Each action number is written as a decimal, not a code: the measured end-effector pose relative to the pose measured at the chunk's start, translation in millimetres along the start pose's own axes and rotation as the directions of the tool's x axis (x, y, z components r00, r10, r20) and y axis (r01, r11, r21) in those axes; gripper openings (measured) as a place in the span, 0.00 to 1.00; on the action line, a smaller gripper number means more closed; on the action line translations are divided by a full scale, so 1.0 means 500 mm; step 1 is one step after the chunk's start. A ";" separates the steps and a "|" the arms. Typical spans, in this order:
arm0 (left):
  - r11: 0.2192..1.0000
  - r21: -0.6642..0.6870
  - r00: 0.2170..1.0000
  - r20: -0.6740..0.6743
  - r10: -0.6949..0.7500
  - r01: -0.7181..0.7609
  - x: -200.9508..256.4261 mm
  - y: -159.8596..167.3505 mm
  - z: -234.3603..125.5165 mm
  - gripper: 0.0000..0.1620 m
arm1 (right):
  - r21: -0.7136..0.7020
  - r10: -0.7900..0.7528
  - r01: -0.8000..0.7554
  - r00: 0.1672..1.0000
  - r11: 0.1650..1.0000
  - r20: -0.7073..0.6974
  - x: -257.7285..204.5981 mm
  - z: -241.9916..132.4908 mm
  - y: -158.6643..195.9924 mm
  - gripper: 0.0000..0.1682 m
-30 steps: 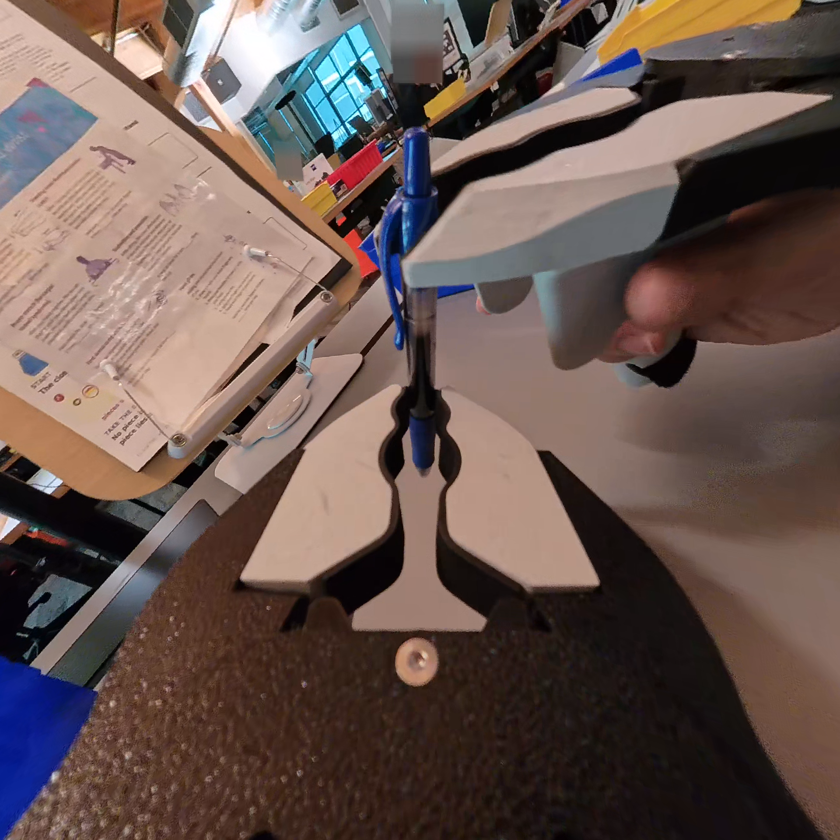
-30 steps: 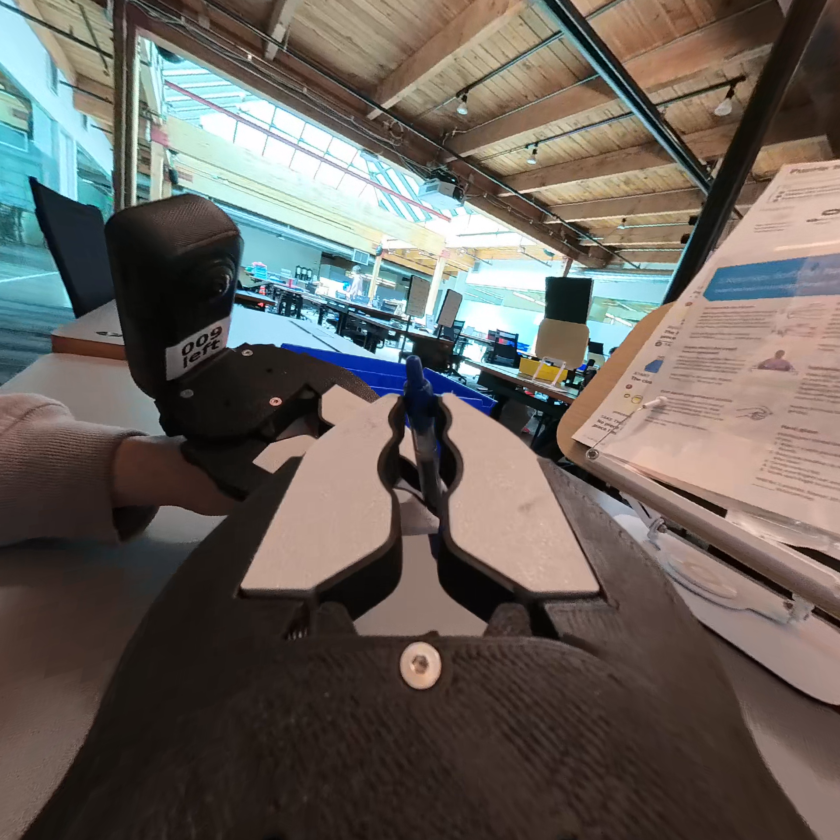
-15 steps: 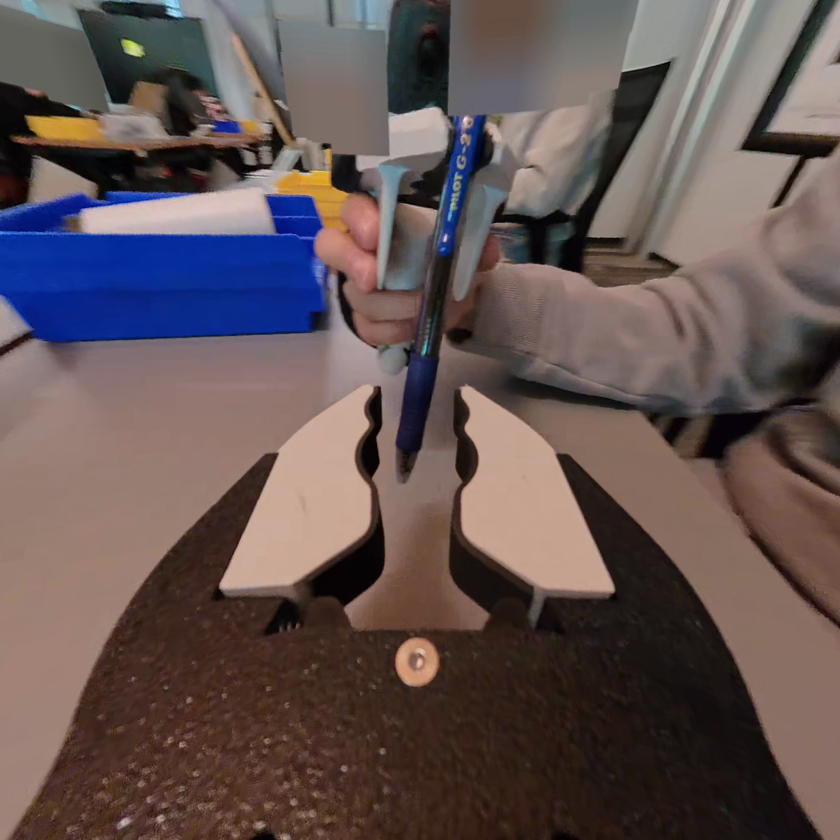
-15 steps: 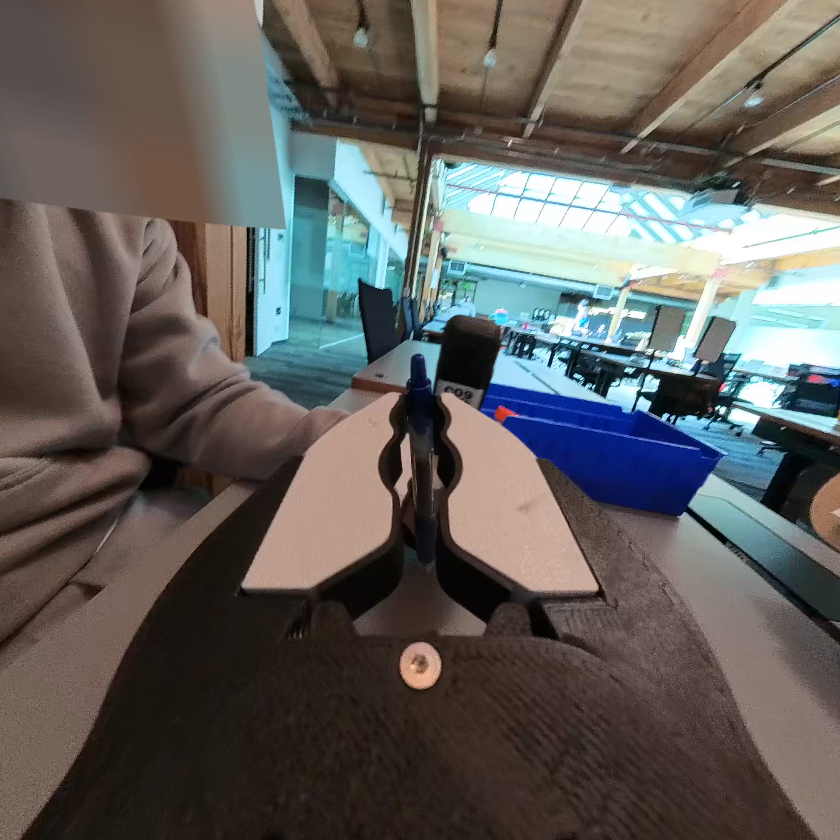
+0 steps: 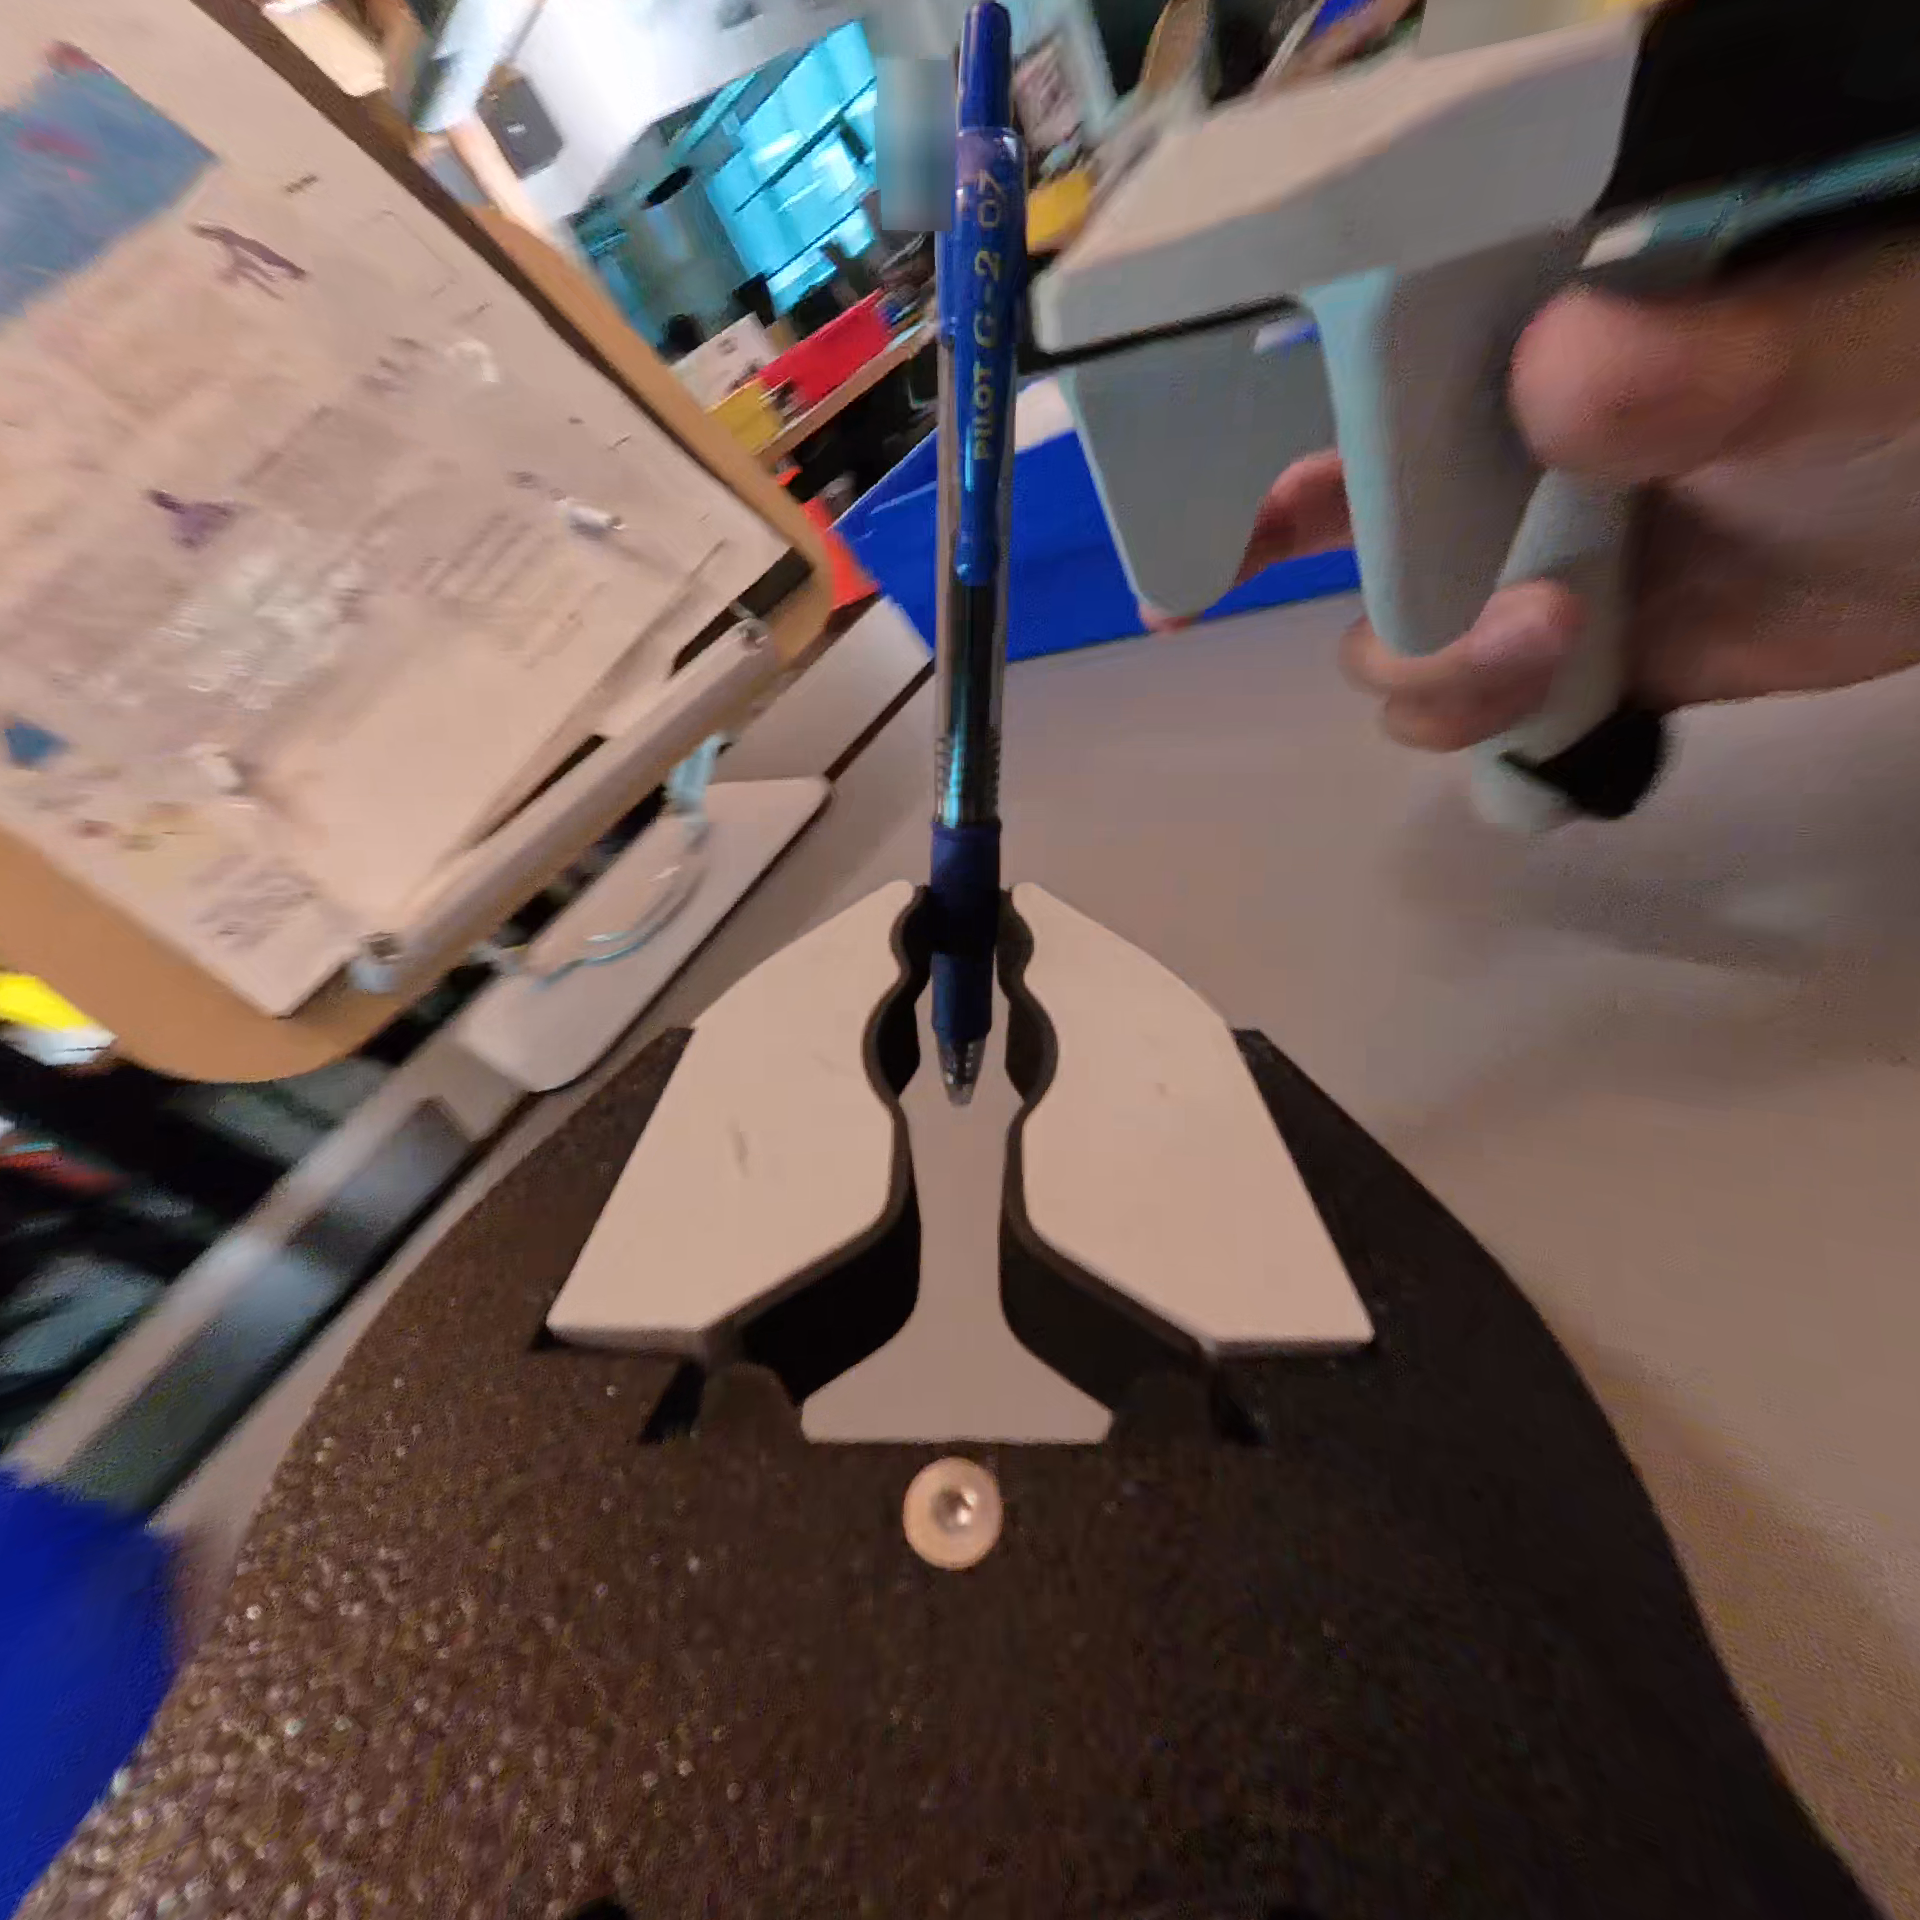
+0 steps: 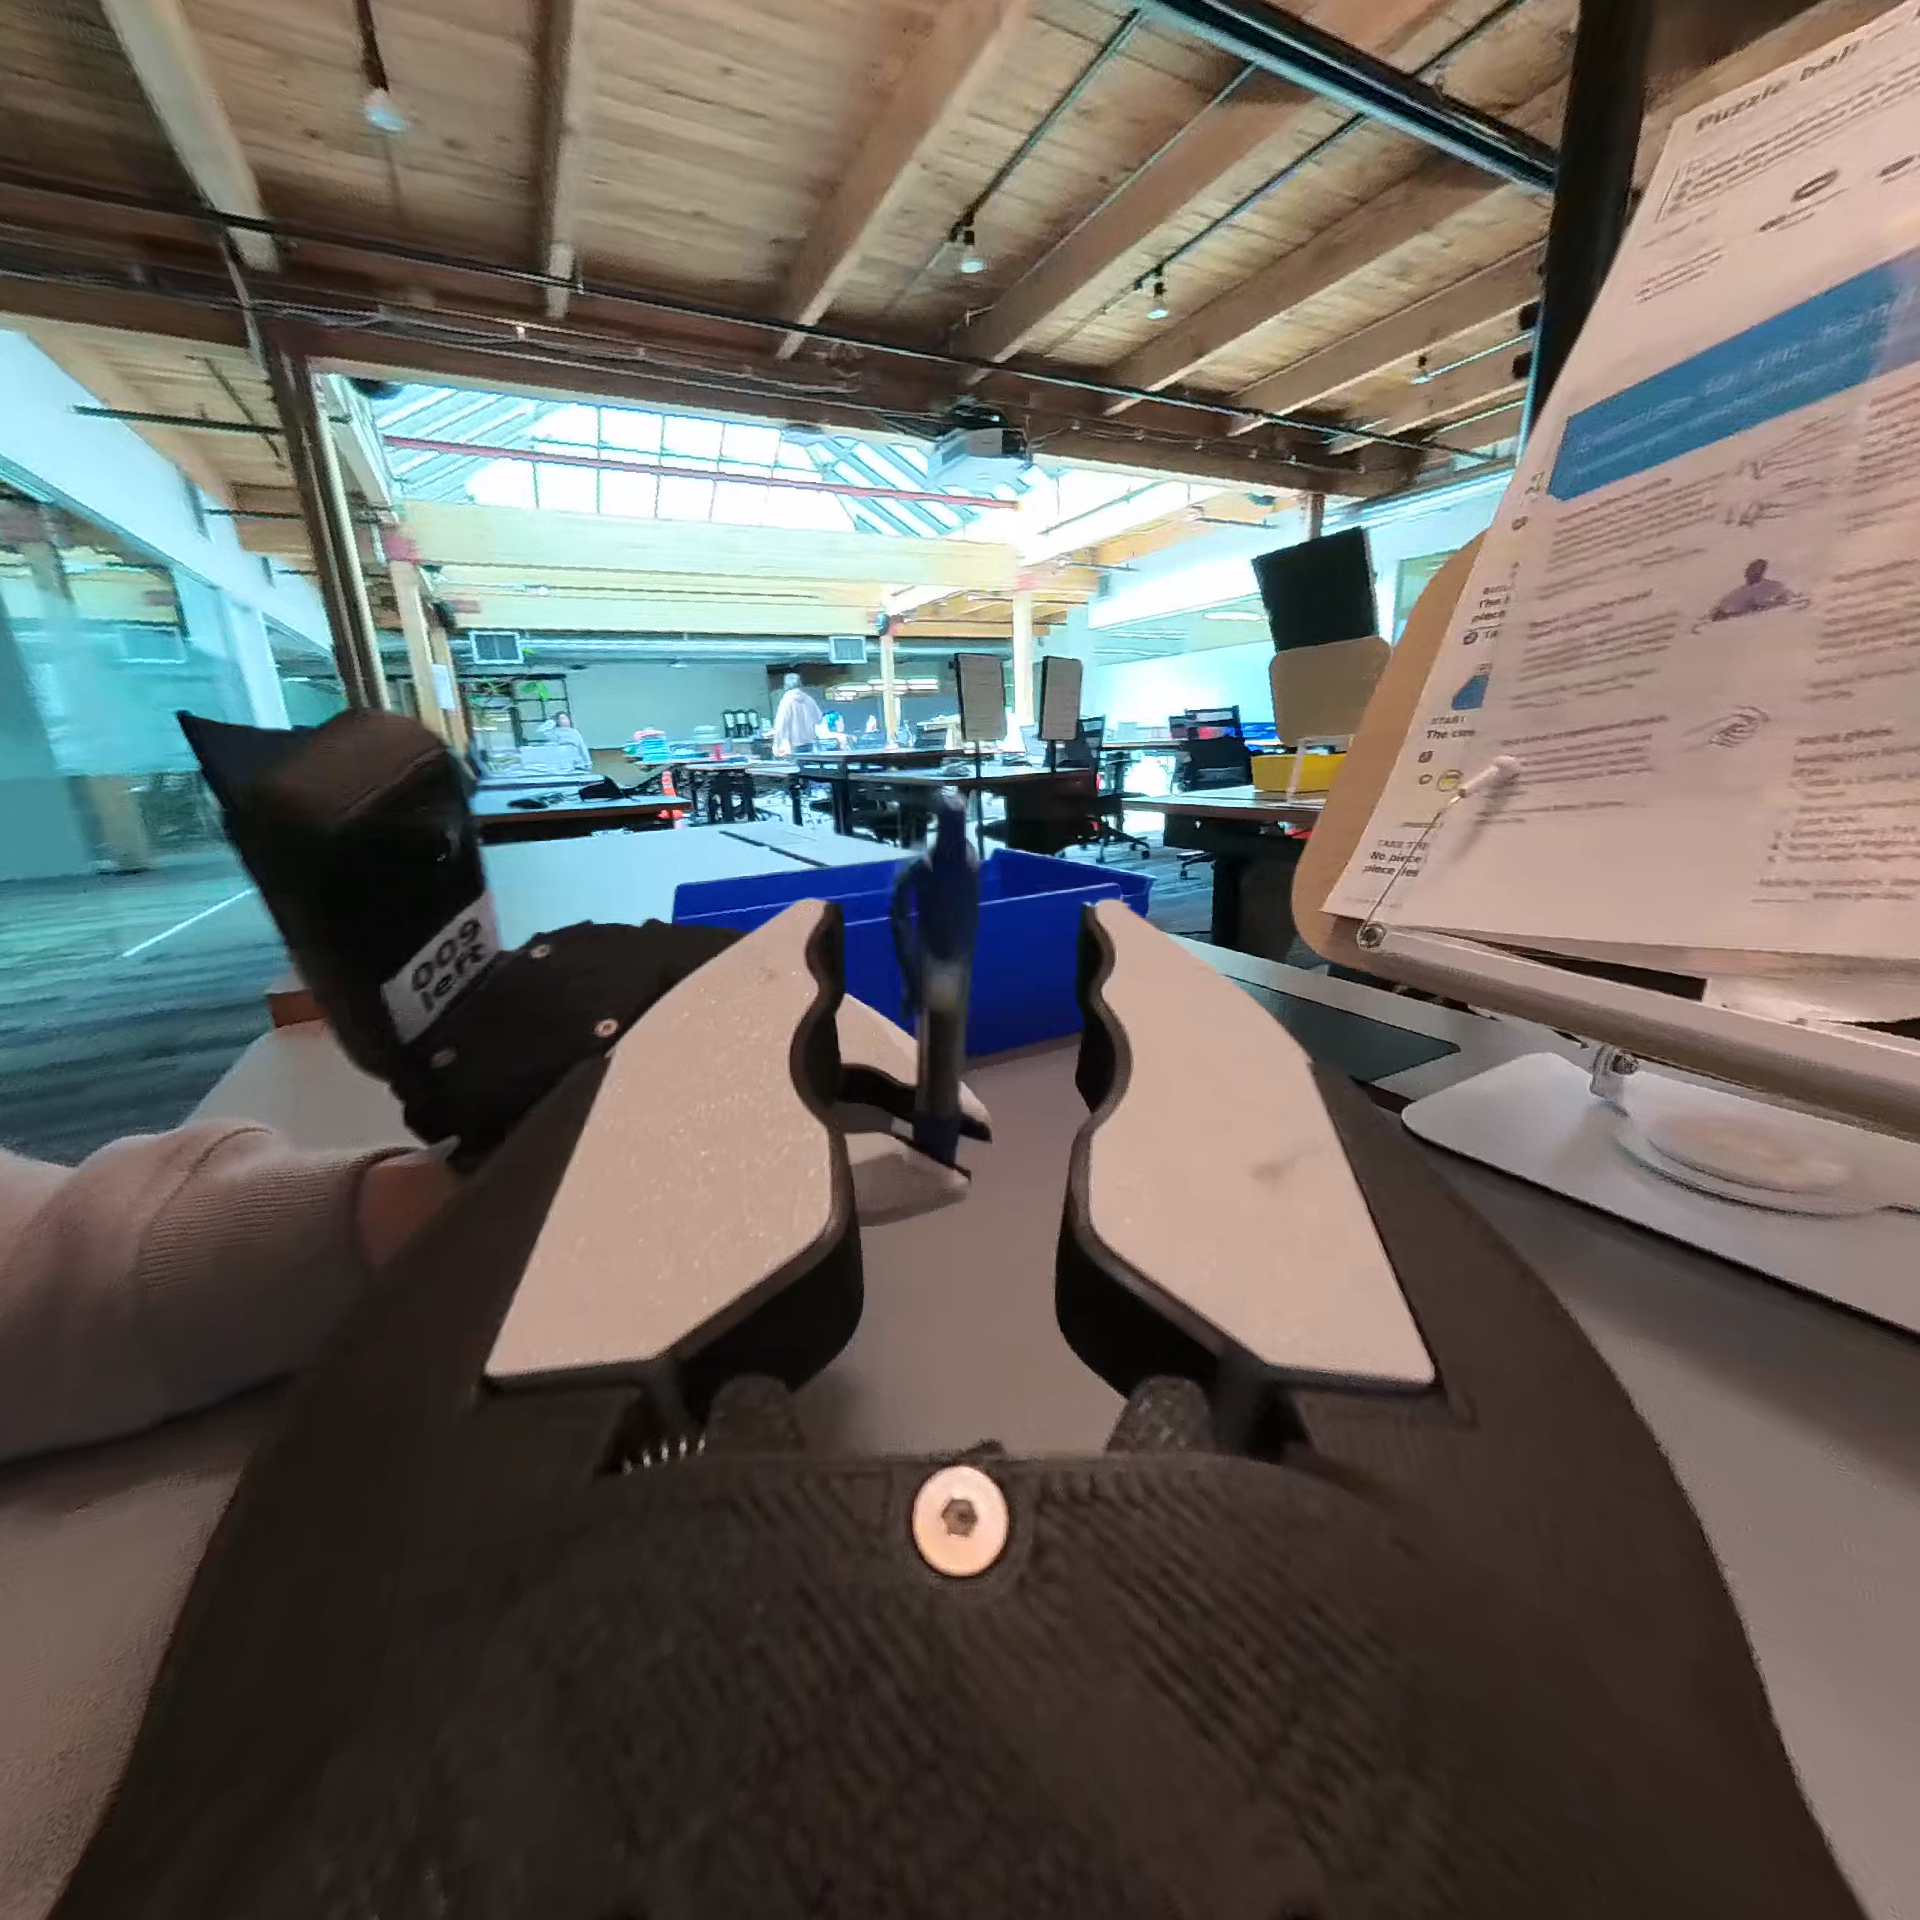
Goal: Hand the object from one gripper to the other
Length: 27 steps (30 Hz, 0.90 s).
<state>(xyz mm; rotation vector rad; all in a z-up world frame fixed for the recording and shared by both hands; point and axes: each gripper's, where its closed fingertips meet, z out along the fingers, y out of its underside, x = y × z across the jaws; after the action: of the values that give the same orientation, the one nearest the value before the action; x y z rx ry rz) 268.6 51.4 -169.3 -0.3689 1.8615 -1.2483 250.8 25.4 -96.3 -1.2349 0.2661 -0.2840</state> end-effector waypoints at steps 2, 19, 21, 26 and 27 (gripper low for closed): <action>0.992 -0.063 0.991 0.072 0.117 -0.112 -0.005 0.010 0.005 0.07 | -0.028 -0.013 0.013 1.000 1.000 -0.018 -0.003 0.008 0.013 0.25; 0.987 -0.091 0.982 0.119 0.144 -0.133 -0.014 0.014 0.005 0.07 | -0.052 0.002 -0.002 1.000 0.999 0.010 0.001 0.002 0.008 0.09; 0.996 -0.020 0.996 0.011 0.089 -0.088 0.011 0.004 0.005 0.09 | -0.056 -0.005 0.008 0.999 0.998 0.053 -0.002 -0.004 -0.001 0.10; 0.970 0.090 0.922 -0.339 -0.184 0.227 0.077 -0.036 -0.013 0.27 | 0.038 0.031 -0.043 0.960 0.998 0.277 -0.036 -0.040 -0.047 0.09; 0.952 0.090 0.885 -0.403 -0.234 0.293 0.085 -0.043 -0.019 0.28 | 0.054 0.027 -0.049 0.938 0.997 0.345 -0.051 -0.051 -0.055 0.09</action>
<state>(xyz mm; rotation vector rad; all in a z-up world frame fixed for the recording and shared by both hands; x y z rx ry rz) 231.3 20.0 -169.7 -0.3177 2.0799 -1.7410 216.3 3.7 -77.0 -1.1935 -0.0215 -0.0386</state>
